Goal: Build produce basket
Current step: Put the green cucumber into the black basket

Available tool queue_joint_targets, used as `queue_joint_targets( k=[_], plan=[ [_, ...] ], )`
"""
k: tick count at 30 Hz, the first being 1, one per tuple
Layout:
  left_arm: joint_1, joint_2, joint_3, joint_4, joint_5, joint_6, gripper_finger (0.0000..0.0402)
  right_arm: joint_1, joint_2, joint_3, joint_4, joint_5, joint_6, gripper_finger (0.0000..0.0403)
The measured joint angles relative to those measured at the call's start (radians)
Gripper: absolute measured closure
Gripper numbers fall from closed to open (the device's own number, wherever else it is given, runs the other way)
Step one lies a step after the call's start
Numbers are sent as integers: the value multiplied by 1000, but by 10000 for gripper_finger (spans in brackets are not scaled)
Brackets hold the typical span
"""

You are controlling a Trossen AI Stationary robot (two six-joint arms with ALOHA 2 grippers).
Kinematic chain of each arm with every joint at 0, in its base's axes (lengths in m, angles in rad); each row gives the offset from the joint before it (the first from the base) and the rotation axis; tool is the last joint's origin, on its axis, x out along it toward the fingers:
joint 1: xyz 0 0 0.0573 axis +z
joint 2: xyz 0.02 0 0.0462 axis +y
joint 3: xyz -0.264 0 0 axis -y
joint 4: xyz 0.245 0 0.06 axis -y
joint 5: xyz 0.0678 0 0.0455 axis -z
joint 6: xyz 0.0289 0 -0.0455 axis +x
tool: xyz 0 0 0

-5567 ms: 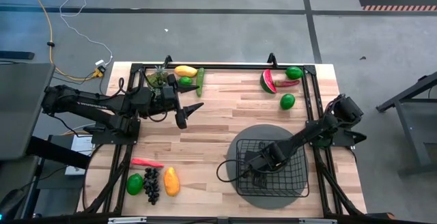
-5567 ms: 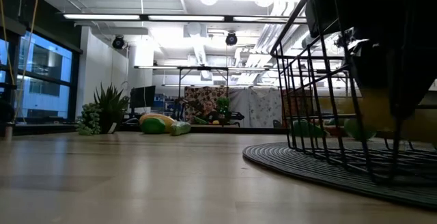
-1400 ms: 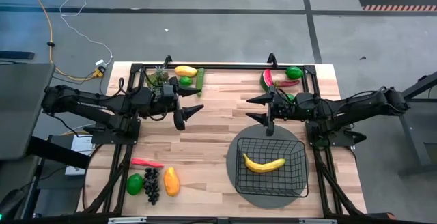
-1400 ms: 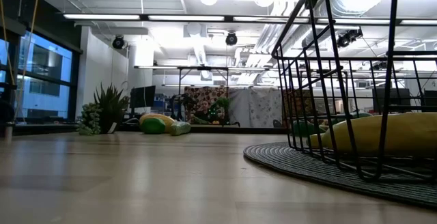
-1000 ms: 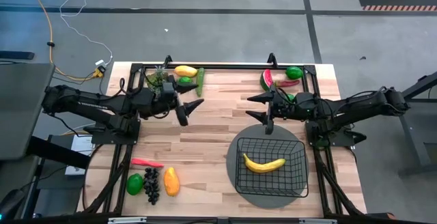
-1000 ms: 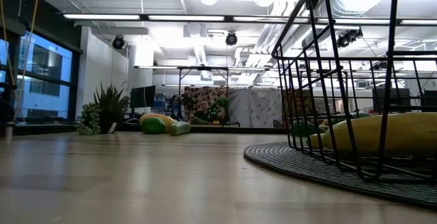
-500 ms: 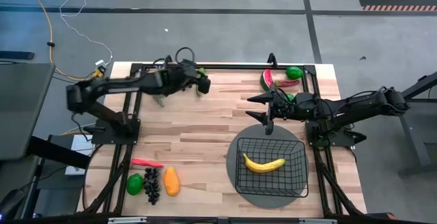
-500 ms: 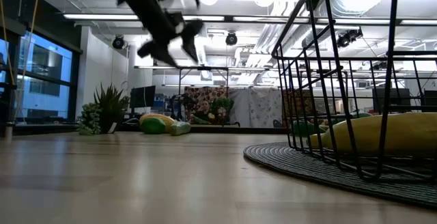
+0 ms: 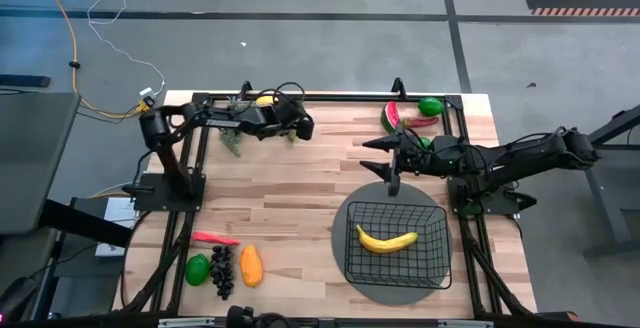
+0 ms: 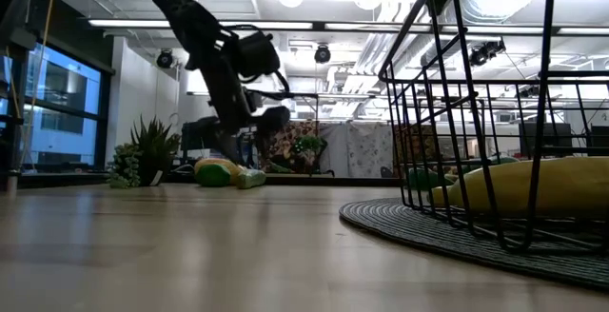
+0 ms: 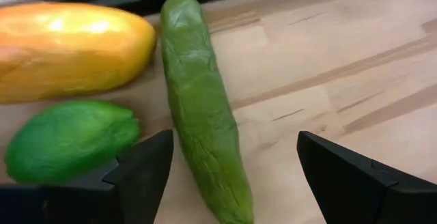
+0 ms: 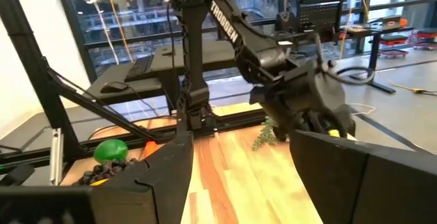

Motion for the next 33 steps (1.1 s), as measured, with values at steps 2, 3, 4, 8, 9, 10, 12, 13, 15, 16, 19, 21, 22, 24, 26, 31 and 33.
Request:
queue_joint_targets(
  k=[2, 3, 4, 8, 9, 10, 12, 13, 15, 16, 19, 21, 22, 24, 26, 31, 33],
  plan=[
    [0, 12, 0, 19, 9, -2, 101, 0, 0, 0, 0, 2, -1, 178],
    [0, 18, 0, 31, 9, -4, 101, 0, 0, 0, 0, 2, -1, 178],
    [-3, 25, 0, 45, 6, -4, 101, 0, 0, 0, -1, 2, -1, 178],
    [-4, 43, 0, 38, -30, -40, 101, 0, 0, 0, -3, 2, 1, 178],
    [-4, 45, 0, 35, -36, -49, 101, 0, 0, 0, -4, 2, 1, 178],
    [-4, 50, 0, 36, -39, -53, 101, 0, 0, 0, -4, 2, 1, 178],
    [-4, 63, 0, 35, -42, -67, 101, 0, 0, 0, -4, 2, 1, 178],
    [-4, 70, 0, 35, -42, -77, 101, 0, 0, 0, -4, 2, 0, 178],
    [-4, 78, 0, 42, -30, -93, 101, 0, 0, 0, -4, 2, -1, 178],
    [-4, 79, 0, 40, -29, -98, 101, 0, 0, 0, -4, 2, -1, 178],
    [-10, 84, 0, 41, -52, -113, 101, 0, 0, 0, -4, 2, -1, 178],
    [-10, 84, 0, 41, -58, -115, 101, 0, 0, 0, -4, 2, -1, 178],
    [-10, 83, 0, 42, -58, -115, 101, 0, 0, 0, -4, 2, -1, 178],
    [-10, 84, 0, 39, -58, -115, 101, 0, 0, 0, -4, 2, -1, 178],
    [-10, 84, 0, 35, -60, -119, 101, 0, 0, 0, -4, 2, 2, 178],
    [-10, 84, 0, -13, -92, -132, 101, 0, 0, 0, -4, 2, 7, 178],
    [-11, 84, -1, -32, -104, -149, 101, 0, 0, 0, -4, 3, 8, 178]
  ],
)
